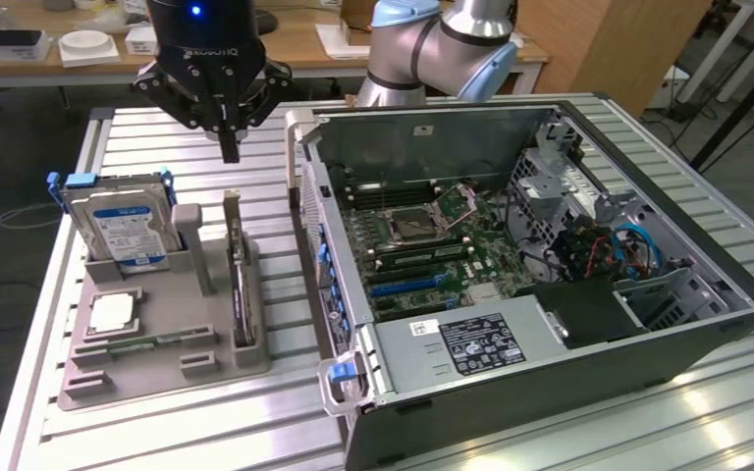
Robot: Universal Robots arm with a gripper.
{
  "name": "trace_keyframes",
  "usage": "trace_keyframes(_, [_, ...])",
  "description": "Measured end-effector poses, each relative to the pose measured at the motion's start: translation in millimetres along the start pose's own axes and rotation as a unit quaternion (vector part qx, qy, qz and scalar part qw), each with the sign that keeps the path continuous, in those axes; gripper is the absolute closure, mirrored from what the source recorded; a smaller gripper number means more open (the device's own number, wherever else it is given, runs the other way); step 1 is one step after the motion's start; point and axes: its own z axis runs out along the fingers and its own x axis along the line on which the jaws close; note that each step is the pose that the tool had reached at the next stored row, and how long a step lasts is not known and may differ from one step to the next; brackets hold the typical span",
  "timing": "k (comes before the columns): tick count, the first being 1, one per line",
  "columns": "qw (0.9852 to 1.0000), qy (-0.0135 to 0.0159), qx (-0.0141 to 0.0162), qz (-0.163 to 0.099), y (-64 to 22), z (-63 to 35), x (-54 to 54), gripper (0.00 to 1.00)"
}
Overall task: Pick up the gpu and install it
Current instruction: 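Pick up the gpu and move the gpu toward the slot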
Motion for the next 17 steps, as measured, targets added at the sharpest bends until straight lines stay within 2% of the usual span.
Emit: trace_keyframes(17, [1.0,0.0005,-0.0002,-0.01,0.0,0.2,0.1,0.89])
